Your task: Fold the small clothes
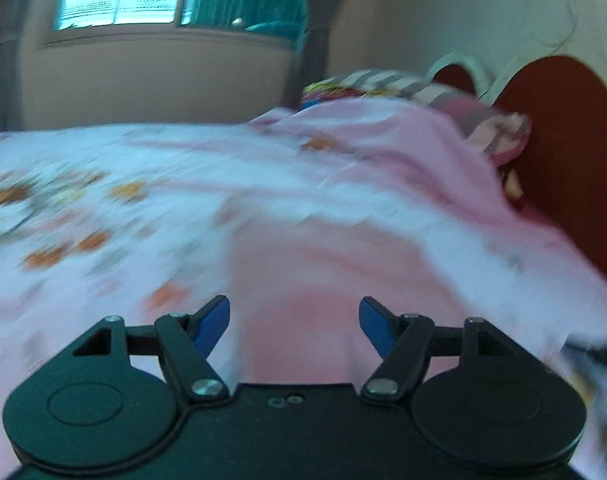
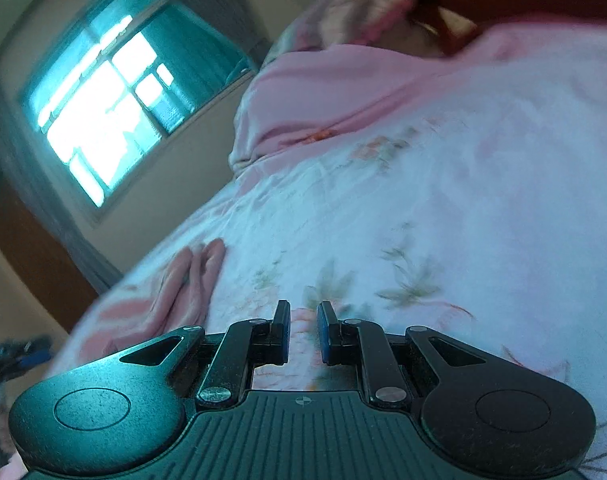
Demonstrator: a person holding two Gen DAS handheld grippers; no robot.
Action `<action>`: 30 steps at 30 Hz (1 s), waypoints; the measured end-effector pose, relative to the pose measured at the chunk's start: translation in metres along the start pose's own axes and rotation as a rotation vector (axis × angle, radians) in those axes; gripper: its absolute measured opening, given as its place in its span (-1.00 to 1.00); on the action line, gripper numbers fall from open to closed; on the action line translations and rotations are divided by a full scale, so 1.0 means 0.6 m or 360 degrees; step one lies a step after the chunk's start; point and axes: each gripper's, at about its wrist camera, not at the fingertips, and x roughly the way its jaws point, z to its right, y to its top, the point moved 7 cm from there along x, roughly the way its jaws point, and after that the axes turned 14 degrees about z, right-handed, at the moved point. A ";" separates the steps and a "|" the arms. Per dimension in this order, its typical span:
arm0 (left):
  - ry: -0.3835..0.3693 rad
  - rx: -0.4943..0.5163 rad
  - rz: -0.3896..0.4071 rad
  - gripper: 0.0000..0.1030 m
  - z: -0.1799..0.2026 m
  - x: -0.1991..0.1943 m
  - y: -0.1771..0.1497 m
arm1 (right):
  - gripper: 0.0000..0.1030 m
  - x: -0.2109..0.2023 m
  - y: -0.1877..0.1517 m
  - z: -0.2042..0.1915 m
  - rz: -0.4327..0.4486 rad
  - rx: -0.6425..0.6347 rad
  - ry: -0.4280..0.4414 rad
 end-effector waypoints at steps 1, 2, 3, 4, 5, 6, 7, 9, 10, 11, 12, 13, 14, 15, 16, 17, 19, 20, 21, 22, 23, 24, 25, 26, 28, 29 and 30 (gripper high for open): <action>0.0040 0.0031 -0.0026 0.32 -0.018 -0.017 -0.019 | -0.71 -0.002 0.001 -0.020 0.0008 0.0016 0.0043; 0.0060 0.0056 -0.0050 0.32 -0.029 -0.029 -0.039 | -0.65 0.000 -0.001 -0.043 -0.0007 0.0060 0.0094; 0.0068 0.0065 -0.0072 0.32 -0.034 -0.036 -0.058 | -0.40 0.007 -0.010 -0.073 -0.0060 0.0098 0.0144; 0.0064 0.0072 -0.0091 0.32 -0.032 -0.036 -0.072 | 0.36 0.015 -0.020 -0.099 -0.0103 0.0119 0.0184; 0.0053 0.0086 -0.0103 0.32 -0.027 -0.033 -0.078 | 0.61 0.022 -0.031 -0.127 -0.0120 0.0138 0.0235; 0.0045 0.0121 -0.0093 0.32 -0.021 -0.030 -0.083 | 0.66 0.027 -0.043 -0.156 -0.0130 0.0146 0.0306; 0.0040 0.0169 -0.0085 0.32 -0.012 -0.022 -0.087 | 0.66 0.034 -0.054 -0.182 -0.0158 0.0137 0.0353; 0.0025 0.0206 -0.0100 0.32 0.000 -0.004 -0.092 | 0.56 0.047 -0.072 -0.223 -0.0192 0.0132 0.0405; 0.0008 0.0218 -0.0089 0.32 0.003 0.001 -0.093 | 0.41 0.054 -0.080 -0.234 -0.0207 0.0157 0.0413; 0.0019 0.0237 -0.0070 0.32 0.004 0.000 -0.096 | 0.27 0.064 -0.090 -0.240 -0.0245 0.0202 0.0405; 0.0035 0.0248 -0.0074 0.34 -0.002 0.002 -0.098 | 0.19 0.075 -0.101 -0.244 -0.0292 0.0259 0.0394; 0.0062 0.0240 -0.0069 0.34 -0.009 0.003 -0.099 | 0.11 0.083 -0.111 -0.247 -0.0321 0.0303 0.0400; 0.0065 0.0210 -0.0047 0.34 -0.018 -0.001 -0.099 | 0.11 0.090 -0.118 -0.250 -0.0337 0.0327 0.0400; 0.0074 0.0169 -0.0028 0.35 -0.028 -0.003 -0.098 | 0.11 0.097 -0.123 -0.253 -0.0347 0.0337 0.0392; 0.0098 0.0144 -0.0017 0.35 -0.036 -0.004 -0.097 | 0.11 0.106 -0.129 -0.255 -0.0359 0.0353 0.0387; 0.0101 0.0118 -0.0014 0.35 -0.041 -0.004 -0.098 | 0.11 0.117 -0.134 -0.256 -0.0373 0.0368 0.0377; 0.0106 0.0076 -0.0057 0.36 -0.046 0.007 -0.105 | 0.11 0.144 -0.144 -0.262 -0.0403 0.0390 0.0328; 0.0097 0.0073 -0.0071 0.35 -0.045 0.011 -0.108 | 0.11 0.160 -0.152 -0.262 -0.0444 0.0393 0.0262; 0.0087 0.0076 -0.0063 0.35 -0.042 0.013 -0.108 | 0.11 0.169 -0.153 -0.263 -0.0464 0.0411 0.0228; 0.0089 0.0086 -0.0056 0.35 -0.041 0.014 -0.108 | 0.11 0.175 -0.155 -0.265 -0.0466 0.0425 0.0207; 0.0088 0.0083 -0.0055 0.35 -0.041 0.014 -0.109 | 0.11 0.177 -0.156 -0.265 -0.0481 0.0428 0.0171; 0.0082 0.0060 -0.0058 0.36 -0.045 0.015 -0.111 | 0.11 0.173 -0.153 -0.265 -0.0487 0.0455 0.0150; 0.0080 0.0027 -0.0054 0.36 -0.050 0.014 -0.114 | 0.11 0.162 -0.150 -0.262 -0.0478 0.0508 0.0152; 0.0068 -0.0011 -0.0046 0.36 -0.055 0.014 -0.117 | 0.12 0.148 -0.146 -0.257 -0.0465 0.0551 0.0142; 0.0056 -0.0044 -0.0035 0.37 -0.059 0.014 -0.119 | 0.12 0.123 -0.136 -0.249 -0.0398 0.0636 0.0187; 0.0054 -0.0049 -0.0029 0.37 -0.059 0.014 -0.120 | 0.12 0.116 -0.135 -0.244 -0.0378 0.0665 0.0187; 0.0054 -0.0051 -0.0027 0.37 -0.059 0.014 -0.120 | 0.12 0.113 -0.135 -0.241 -0.0365 0.0685 0.0202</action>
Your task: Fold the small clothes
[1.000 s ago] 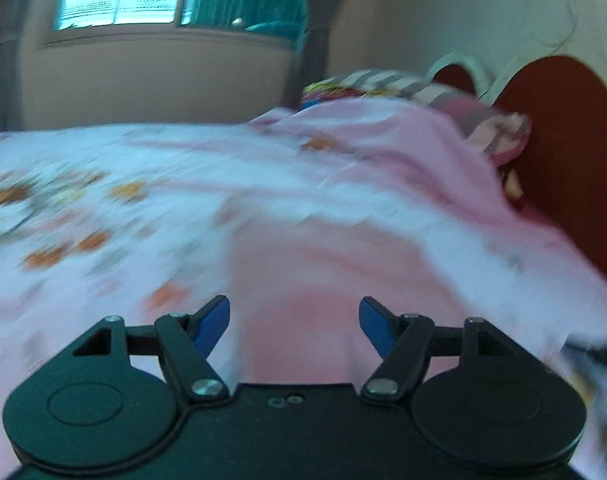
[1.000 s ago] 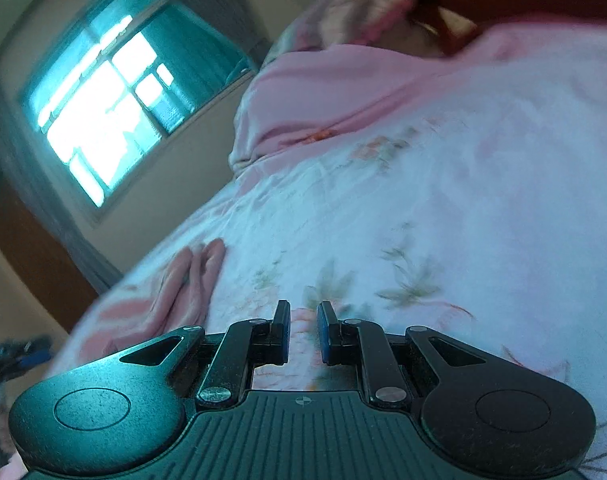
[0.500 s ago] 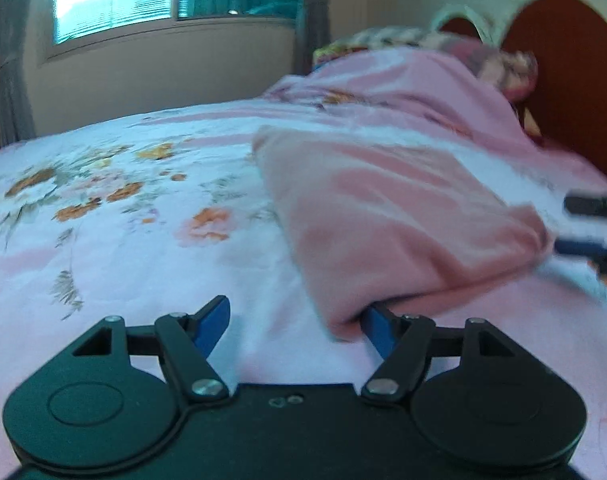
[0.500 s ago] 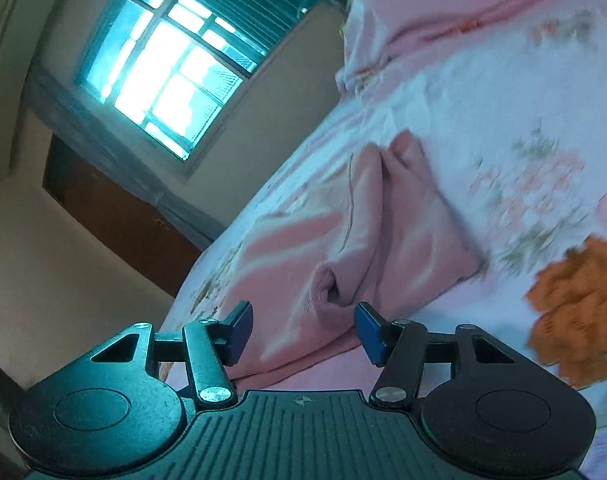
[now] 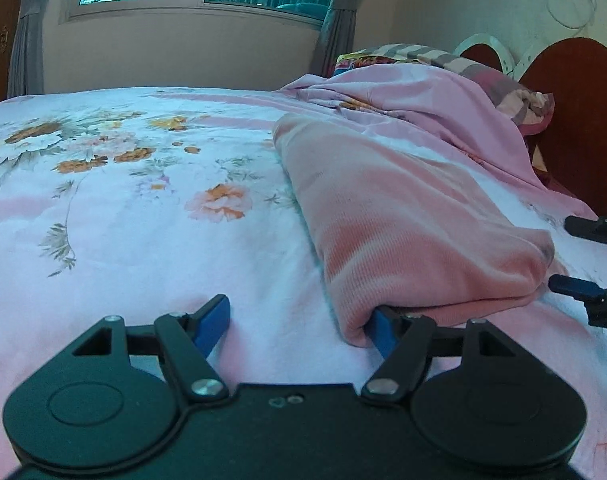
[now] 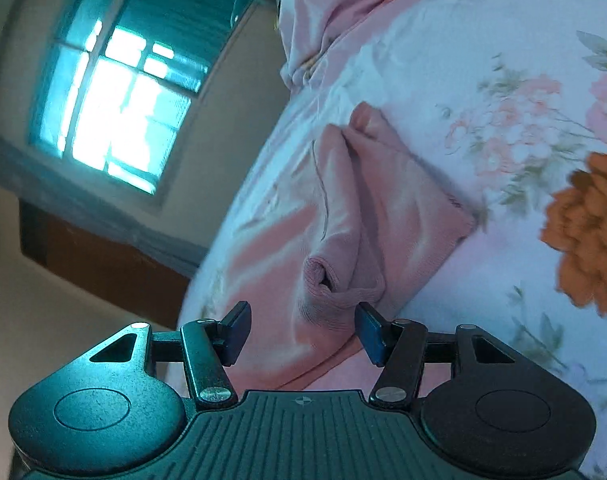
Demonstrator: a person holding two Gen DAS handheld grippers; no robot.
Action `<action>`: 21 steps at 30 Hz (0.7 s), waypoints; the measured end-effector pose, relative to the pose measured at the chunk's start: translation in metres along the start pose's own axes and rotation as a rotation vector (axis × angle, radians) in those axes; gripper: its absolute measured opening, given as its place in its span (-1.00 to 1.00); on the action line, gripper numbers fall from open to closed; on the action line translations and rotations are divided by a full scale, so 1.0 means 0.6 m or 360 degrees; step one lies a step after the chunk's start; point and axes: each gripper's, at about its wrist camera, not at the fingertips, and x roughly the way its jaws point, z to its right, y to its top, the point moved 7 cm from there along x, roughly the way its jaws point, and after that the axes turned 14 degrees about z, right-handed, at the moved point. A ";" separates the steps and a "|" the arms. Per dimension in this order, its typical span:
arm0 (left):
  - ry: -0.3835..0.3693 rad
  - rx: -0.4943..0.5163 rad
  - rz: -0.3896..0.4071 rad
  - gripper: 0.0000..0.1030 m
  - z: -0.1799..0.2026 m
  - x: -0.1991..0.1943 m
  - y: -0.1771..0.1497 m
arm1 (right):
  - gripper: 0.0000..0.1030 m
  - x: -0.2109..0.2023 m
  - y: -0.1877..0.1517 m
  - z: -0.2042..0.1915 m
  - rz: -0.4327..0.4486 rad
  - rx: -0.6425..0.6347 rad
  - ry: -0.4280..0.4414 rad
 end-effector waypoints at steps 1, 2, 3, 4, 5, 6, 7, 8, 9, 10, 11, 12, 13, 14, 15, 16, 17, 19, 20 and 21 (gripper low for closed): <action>0.0002 -0.0006 0.0006 0.37 0.000 0.000 0.001 | 0.11 0.003 -0.002 0.002 -0.0007 -0.0006 0.0013; 0.0005 -0.0011 0.0013 0.37 -0.001 -0.001 0.001 | 0.12 0.009 -0.005 0.008 -0.0019 -0.0021 -0.0024; 0.0005 -0.0020 0.0014 0.37 -0.002 -0.001 0.001 | 0.12 0.016 -0.007 0.014 -0.0023 -0.0011 -0.0049; 0.0004 -0.0032 0.0014 0.37 -0.004 -0.001 0.002 | 0.11 0.023 -0.009 0.019 -0.0025 0.0009 -0.0046; 0.0002 -0.0048 0.0014 0.37 -0.006 -0.001 0.002 | 0.11 0.031 -0.011 0.020 -0.0025 0.0015 -0.0053; 0.0002 -0.0060 0.0016 0.37 -0.007 -0.001 0.002 | 0.11 0.040 -0.012 0.024 -0.0028 0.0012 -0.0063; 0.0004 -0.0069 0.0020 0.37 -0.008 -0.001 0.002 | 0.11 0.046 -0.012 0.024 -0.0027 0.0008 -0.0059; 0.0010 -0.0070 0.0025 0.37 -0.008 -0.002 0.002 | 0.11 0.051 -0.012 0.021 -0.0021 -0.0009 -0.0047; 0.0019 -0.0065 0.0032 0.37 -0.007 -0.003 0.001 | 0.11 0.057 -0.010 0.017 -0.0007 -0.0051 -0.0037; 0.0030 -0.0054 0.0037 0.37 -0.005 -0.004 0.001 | 0.09 0.061 -0.009 0.012 0.0004 -0.0105 -0.0043; 0.0041 -0.0038 0.0041 0.37 -0.002 -0.005 0.001 | -0.11 0.067 -0.009 0.008 0.0002 -0.0166 -0.0063; 0.0056 -0.0009 0.0040 0.38 0.001 -0.006 0.001 | -0.22 0.072 -0.010 0.004 -0.0008 -0.0223 -0.0106; 0.0078 0.0044 0.0037 0.38 0.008 -0.006 0.000 | -0.47 0.082 -0.009 -0.001 -0.0021 -0.0289 -0.0147; 0.0100 0.0120 0.0025 0.38 0.017 -0.004 0.000 | -0.67 0.090 -0.006 -0.010 -0.0025 -0.0354 -0.0161; 0.0129 0.0169 0.0003 0.39 0.022 -0.001 -0.001 | -0.69 0.096 -0.004 -0.026 -0.0038 -0.0432 -0.0139; 0.0156 0.0180 -0.0003 0.39 0.023 0.001 -0.001 | -0.73 0.102 0.000 -0.053 -0.0040 -0.0564 -0.0106; 0.0178 0.0154 0.0016 0.39 0.021 -0.001 0.001 | -0.76 0.106 0.005 -0.079 -0.0035 -0.0679 -0.0066; 0.0182 0.0069 0.0086 0.39 0.012 -0.012 0.005 | -0.77 0.091 0.016 -0.149 -0.0002 -0.0888 0.0100; 0.0173 0.0039 0.0106 0.39 0.009 -0.017 0.006 | -0.77 0.078 0.021 -0.173 0.0027 -0.0972 0.0144; 0.0149 -0.0002 0.0111 0.39 0.007 -0.020 0.006 | -0.77 0.066 0.026 -0.186 0.0051 -0.1027 0.0153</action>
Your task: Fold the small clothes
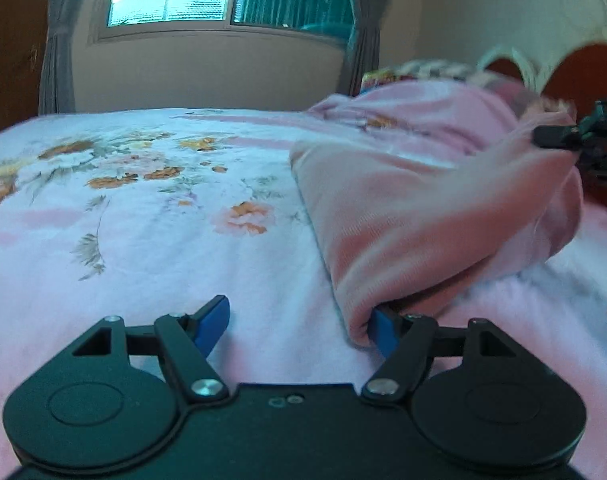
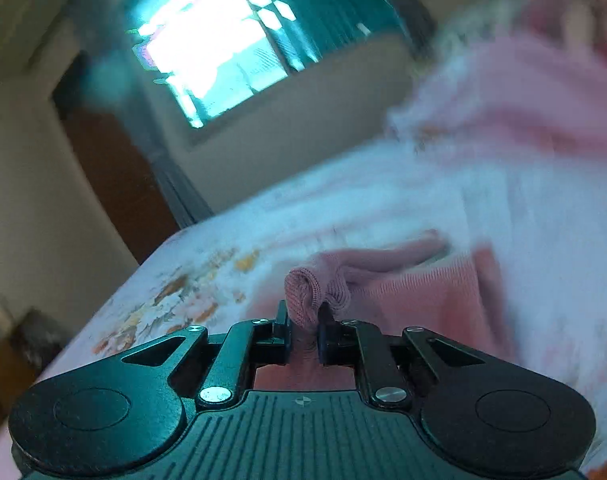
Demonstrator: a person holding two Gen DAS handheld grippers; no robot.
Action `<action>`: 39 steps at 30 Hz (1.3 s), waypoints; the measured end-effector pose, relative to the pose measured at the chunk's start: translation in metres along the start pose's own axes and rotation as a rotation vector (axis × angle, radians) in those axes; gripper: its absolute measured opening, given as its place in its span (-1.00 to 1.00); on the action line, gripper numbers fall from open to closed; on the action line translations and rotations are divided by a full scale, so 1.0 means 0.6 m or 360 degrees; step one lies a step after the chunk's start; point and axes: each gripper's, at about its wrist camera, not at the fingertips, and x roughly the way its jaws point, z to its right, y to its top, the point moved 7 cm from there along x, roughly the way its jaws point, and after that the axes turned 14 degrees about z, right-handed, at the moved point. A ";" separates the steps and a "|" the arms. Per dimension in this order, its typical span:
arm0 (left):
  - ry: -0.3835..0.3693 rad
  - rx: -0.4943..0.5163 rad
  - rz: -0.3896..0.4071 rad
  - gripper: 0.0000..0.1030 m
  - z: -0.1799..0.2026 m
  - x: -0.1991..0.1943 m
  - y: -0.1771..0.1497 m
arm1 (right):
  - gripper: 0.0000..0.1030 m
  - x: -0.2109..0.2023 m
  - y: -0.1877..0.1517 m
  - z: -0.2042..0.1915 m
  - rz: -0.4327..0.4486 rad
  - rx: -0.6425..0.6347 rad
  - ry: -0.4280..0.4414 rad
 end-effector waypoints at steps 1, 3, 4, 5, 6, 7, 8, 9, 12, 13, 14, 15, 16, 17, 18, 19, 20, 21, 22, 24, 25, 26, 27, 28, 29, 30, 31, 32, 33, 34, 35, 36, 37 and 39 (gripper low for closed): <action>-0.0010 -0.0021 -0.0015 0.39 -0.001 0.001 -0.001 | -0.77 -0.009 0.005 0.001 0.0002 0.0004 0.0001; 0.0001 -0.0019 -0.0041 0.39 -0.002 0.005 -0.003 | -0.76 -0.008 -0.015 0.025 -0.0108 0.0046 -0.0072; 0.0001 -0.0024 -0.0061 0.39 -0.002 0.009 -0.005 | -0.76 -0.004 -0.033 0.042 -0.0161 0.0065 -0.0124; 0.0003 -0.0033 -0.0069 0.39 -0.004 0.010 -0.005 | -0.76 0.003 -0.056 0.058 -0.0233 0.0086 -0.0142; 0.0004 -0.0049 -0.0068 0.39 -0.006 0.011 -0.005 | -0.76 0.008 -0.079 0.076 -0.0322 0.0113 -0.0142; -0.0001 -0.0062 -0.0068 0.39 -0.008 0.010 -0.005 | -0.75 -0.001 -0.086 0.096 -0.0301 0.0164 -0.0173; -0.0008 -0.0069 -0.0068 0.39 -0.009 0.008 -0.006 | -0.76 -0.020 -0.082 0.112 -0.0208 0.0251 -0.0168; -0.0011 -0.0075 -0.0069 0.40 -0.010 0.008 -0.007 | -0.76 -0.033 -0.077 0.125 -0.0144 0.0342 -0.0136; -0.0005 -0.0069 -0.0083 0.41 -0.008 0.013 -0.010 | -0.43 -0.043 -0.089 0.144 -0.0158 0.0497 -0.0138; -0.0003 -0.0064 -0.0084 0.41 -0.008 0.013 -0.010 | -0.18 -0.041 -0.092 0.146 -0.0154 0.0512 -0.0142; -0.0004 -0.0063 -0.0083 0.41 -0.008 0.013 -0.010 | -0.10 -0.039 -0.098 0.148 -0.0154 0.0541 -0.0130; -0.0005 -0.0067 -0.0084 0.41 -0.008 0.013 -0.010 | -0.10 -0.031 -0.108 0.151 -0.0171 0.0594 -0.0118; -0.0007 -0.0071 -0.0085 0.42 -0.010 0.014 -0.010 | -0.10 -0.028 -0.114 0.151 -0.0194 0.0620 -0.0122; -0.0009 -0.0078 -0.0086 0.42 -0.011 0.014 -0.009 | -0.10 -0.015 -0.120 0.149 -0.0221 0.0630 -0.0128; -0.0010 -0.0082 -0.0087 0.42 -0.011 0.014 -0.009 | -0.10 -0.003 -0.128 0.153 -0.0250 0.0632 -0.0153; -0.0010 -0.0085 -0.0088 0.42 -0.011 0.014 -0.009 | -0.26 0.009 -0.132 0.155 -0.0268 0.0623 -0.0187; -0.0010 -0.0086 -0.0090 0.42 -0.011 0.014 -0.009 | -0.78 0.018 -0.130 0.152 -0.0272 0.0585 -0.0189; -0.0009 -0.0085 -0.0090 0.42 -0.010 0.014 -0.009 | -0.78 0.026 -0.124 0.144 -0.0280 0.0527 -0.0176; -0.0010 -0.0083 -0.0086 0.42 -0.010 0.013 -0.009 | -0.78 0.021 -0.105 0.132 -0.0226 0.0452 -0.0162; -0.0022 -0.0074 -0.0073 0.43 -0.009 0.012 -0.009 | -0.78 -0.011 -0.036 0.087 -0.0002 0.0239 -0.0014; -0.0032 -0.0067 -0.0069 0.43 -0.007 0.012 -0.008 | -0.79 -0.030 -0.013 0.067 0.0078 0.0142 0.0037; -0.0031 -0.0054 -0.0069 0.43 -0.006 0.012 -0.009 | -0.79 -0.048 0.007 0.055 0.0139 0.0066 0.0076; -0.0029 -0.0044 -0.0070 0.43 -0.004 0.013 -0.009 | -0.79 -0.056 0.010 0.058 0.0131 0.0039 0.0058; -0.0028 -0.0038 -0.0073 0.44 -0.003 0.013 -0.010 | -0.79 -0.052 -0.005 0.075 0.0063 0.0021 -0.0019; -0.0028 -0.0037 -0.0077 0.44 -0.004 0.014 -0.010 | -0.79 -0.042 -0.030 0.104 -0.0012 0.0003 -0.0118; -0.0030 -0.0037 -0.0080 0.46 -0.003 0.015 -0.010 | -0.79 -0.027 -0.068 0.150 -0.0111 0.0031 -0.0243; -0.0040 -0.0036 -0.0081 0.47 -0.002 0.014 -0.010 | -0.79 -0.015 -0.102 0.191 -0.0227 0.0124 -0.0352; -0.0046 -0.0031 -0.0084 0.47 0.000 0.014 -0.010 | -0.79 -0.014 -0.124 0.218 -0.0249 0.0254 -0.0356; -0.0047 -0.0022 -0.0089 0.47 0.001 0.013 -0.010 | -0.79 -0.021 -0.124 0.220 -0.0196 0.0276 -0.0326; -0.0047 -0.0018 -0.0096 0.47 0.003 0.012 -0.010 | -0.79 -0.026 -0.121 0.213 -0.0166 0.0242 -0.0314; -0.0047 -0.0015 -0.0100 0.47 0.004 0.010 -0.010 | -0.80 -0.028 -0.116 0.205 -0.0150 0.0223 -0.0301; -0.0048 -0.0007 -0.0098 0.47 0.007 0.008 -0.011 | -0.81 -0.039 -0.110 0.195 -0.0117 0.0213 -0.0277; -0.0044 -0.0003 -0.0093 0.47 0.008 0.005 -0.011 | -0.81 -0.050 -0.093 0.182 -0.0058 0.0192 -0.0231; -0.0045 -0.0015 -0.0090 0.48 0.007 0.004 -0.012 | -0.82 -0.049 -0.062 0.156 0.0043 0.0139 -0.0187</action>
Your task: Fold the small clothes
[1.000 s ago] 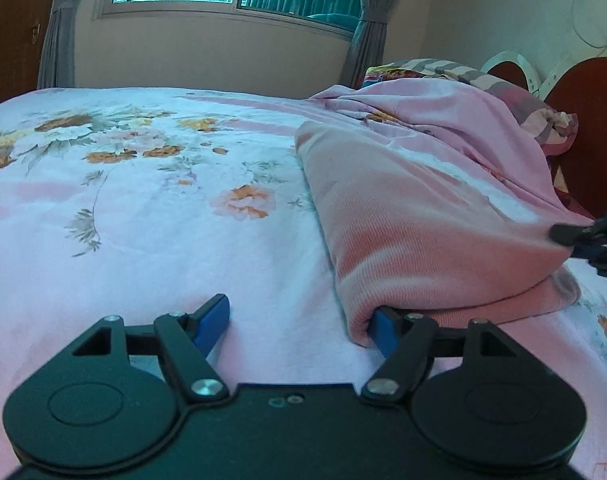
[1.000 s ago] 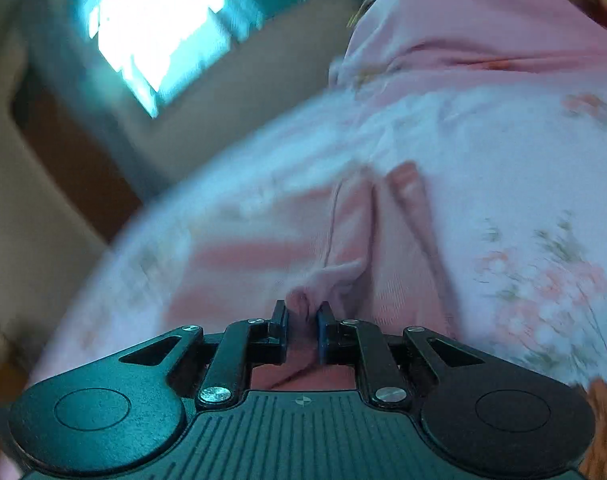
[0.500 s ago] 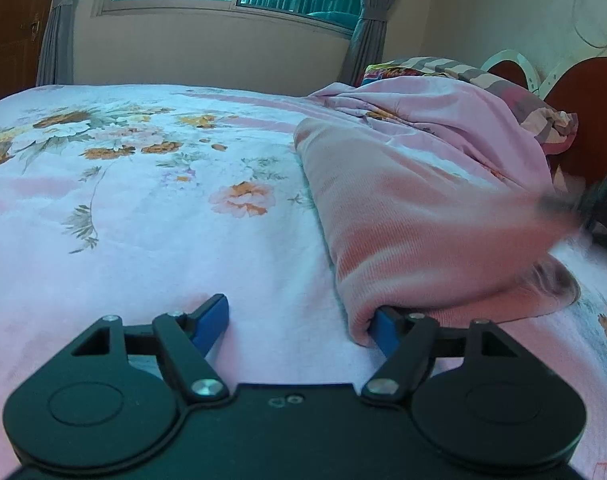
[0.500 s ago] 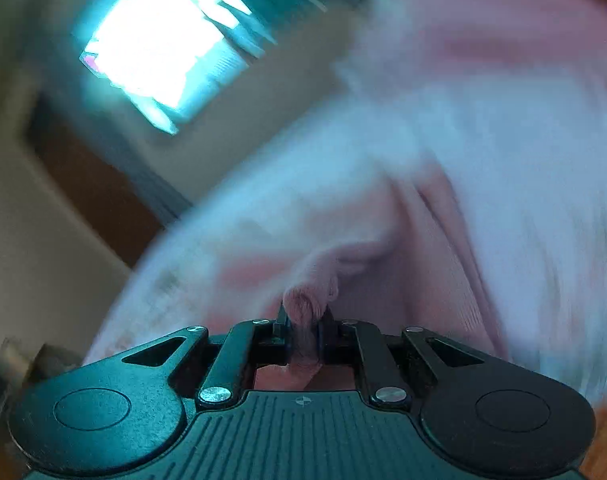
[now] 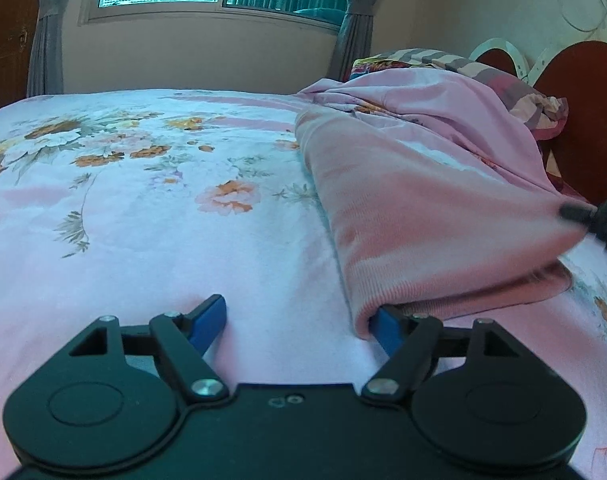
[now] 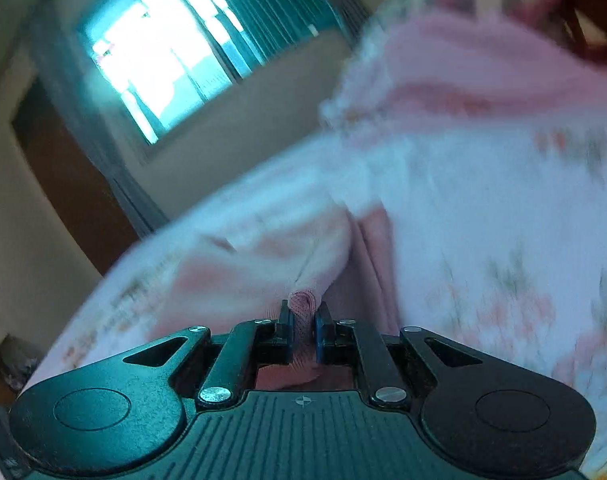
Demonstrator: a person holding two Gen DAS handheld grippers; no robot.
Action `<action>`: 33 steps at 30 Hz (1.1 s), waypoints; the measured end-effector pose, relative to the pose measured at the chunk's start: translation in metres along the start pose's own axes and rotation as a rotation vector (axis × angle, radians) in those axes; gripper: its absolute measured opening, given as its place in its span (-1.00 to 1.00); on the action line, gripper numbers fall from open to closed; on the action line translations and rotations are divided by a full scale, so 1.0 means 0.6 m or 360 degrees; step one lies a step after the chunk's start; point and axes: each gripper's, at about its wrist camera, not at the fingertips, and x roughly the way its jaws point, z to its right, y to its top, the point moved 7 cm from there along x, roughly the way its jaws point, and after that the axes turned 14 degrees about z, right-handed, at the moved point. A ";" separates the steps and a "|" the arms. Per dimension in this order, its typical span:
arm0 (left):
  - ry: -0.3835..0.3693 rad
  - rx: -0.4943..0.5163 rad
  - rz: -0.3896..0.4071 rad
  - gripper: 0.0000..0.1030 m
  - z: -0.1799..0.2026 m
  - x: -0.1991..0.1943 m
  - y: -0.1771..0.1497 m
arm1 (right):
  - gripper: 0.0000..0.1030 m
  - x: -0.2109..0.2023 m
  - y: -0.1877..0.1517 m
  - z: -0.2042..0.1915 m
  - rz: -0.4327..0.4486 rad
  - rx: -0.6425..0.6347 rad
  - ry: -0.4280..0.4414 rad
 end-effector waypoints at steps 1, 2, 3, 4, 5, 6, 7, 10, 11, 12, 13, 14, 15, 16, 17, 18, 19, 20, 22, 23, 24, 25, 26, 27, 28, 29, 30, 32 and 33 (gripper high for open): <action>-0.0002 -0.0003 -0.0002 0.48 -0.001 0.001 0.000 | -0.82 0.000 0.004 -0.003 0.0012 -0.0015 -0.0009; -0.0006 -0.0006 -0.0005 0.48 -0.002 0.002 0.000 | -0.82 0.006 -0.004 0.003 -0.0020 -0.0058 -0.0068; -0.0010 -0.0007 -0.0012 0.48 -0.002 0.002 0.000 | -0.81 0.017 -0.023 0.016 -0.0085 -0.0101 -0.0141; -0.0019 -0.0004 -0.0027 0.47 -0.001 0.002 0.000 | -0.80 0.034 -0.057 0.031 -0.0230 -0.0106 -0.0205; -0.0046 0.0011 -0.0062 0.44 0.001 0.000 0.000 | -0.79 0.048 -0.080 0.044 -0.0360 -0.0054 -0.0177; -0.0084 0.0038 -0.0101 0.44 0.001 -0.004 0.001 | -0.74 0.047 -0.073 0.049 -0.0344 -0.0021 -0.0148; -0.0141 0.0071 -0.0137 0.44 0.001 -0.014 0.003 | -0.56 0.040 -0.051 0.050 -0.0278 -0.0037 -0.0147; -0.0261 0.0042 -0.0052 0.44 -0.014 -0.053 0.027 | -0.27 0.025 0.024 0.048 -0.0019 -0.0099 -0.0096; -0.0262 0.0004 -0.0007 0.44 -0.025 -0.052 0.041 | -0.27 0.036 0.034 0.050 -0.0033 -0.0084 -0.0066; -0.0237 -0.0024 0.0033 0.44 -0.033 -0.045 0.055 | -0.27 0.061 0.042 0.052 -0.0062 -0.0087 -0.0060; -0.0216 -0.0062 0.0071 0.44 -0.040 -0.030 0.071 | -0.27 0.081 0.048 0.051 -0.0083 -0.0122 -0.0054; -0.0205 -0.0108 0.0090 0.44 -0.046 -0.010 0.086 | -0.27 0.109 0.049 0.050 -0.0098 -0.0165 -0.0048; -0.0192 -0.0152 0.0098 0.44 -0.046 0.013 0.100 | -0.27 0.134 0.047 0.047 -0.0119 -0.0189 -0.0042; -0.0182 -0.0202 0.0107 0.44 -0.050 0.037 0.112 | -0.27 0.158 0.043 0.045 -0.0155 -0.0196 -0.0025; -0.0183 -0.0253 0.0108 0.44 -0.052 0.061 0.120 | -0.27 0.177 0.034 0.050 -0.0189 -0.0214 -0.0009; -0.0180 -0.0290 0.0088 0.44 -0.053 0.085 0.124 | -0.28 0.201 0.026 0.048 -0.0228 -0.0245 -0.0003; -0.0172 -0.0312 0.0062 0.44 -0.052 0.100 0.124 | -0.28 0.214 0.020 0.049 -0.0258 -0.0259 0.0005; -0.0162 -0.0328 0.0025 0.44 -0.051 0.117 0.119 | -0.28 0.228 0.011 0.047 -0.0296 -0.0269 0.0031; -0.0128 -0.0318 -0.0066 0.43 -0.047 0.143 0.099 | -0.28 0.226 0.006 0.036 -0.0291 -0.0367 0.0072; -0.0118 -0.0307 -0.0081 0.43 -0.048 0.148 0.089 | -0.28 0.217 -0.001 0.025 -0.0282 -0.0397 0.0126; -0.0114 -0.0306 -0.0078 0.44 -0.047 0.150 0.081 | -0.28 0.215 -0.008 0.014 -0.0301 -0.0415 0.0194; -0.0107 -0.0318 -0.0068 0.44 -0.049 0.148 0.074 | -0.28 0.215 -0.019 0.003 -0.0322 -0.0463 0.0260; -0.0106 -0.0340 -0.0060 0.44 -0.054 0.145 0.069 | -0.28 0.214 -0.026 -0.002 -0.0317 -0.0520 0.0288; -0.0110 -0.0367 -0.0057 0.44 -0.060 0.145 0.067 | -0.28 0.212 -0.030 0.000 -0.0312 -0.0539 0.0291; -0.0115 -0.0385 -0.0057 0.44 -0.062 0.144 0.066 | -0.28 0.210 -0.030 0.009 -0.0318 -0.0510 0.0265; -0.0122 -0.0392 -0.0057 0.44 -0.064 0.143 0.064 | -0.27 0.209 -0.028 0.020 -0.0317 -0.0470 0.0233; -0.0128 -0.0387 -0.0057 0.44 -0.065 0.143 0.064 | -0.27 0.203 -0.023 0.026 -0.0292 -0.0447 0.0213; -0.0133 -0.0376 -0.0054 0.44 -0.065 0.145 0.066 | -0.28 0.193 -0.013 0.040 -0.0251 -0.0414 0.0182; -0.0134 -0.0374 -0.0051 0.44 -0.064 0.145 0.066 | -0.28 0.188 -0.010 0.046 -0.0264 -0.0360 0.0180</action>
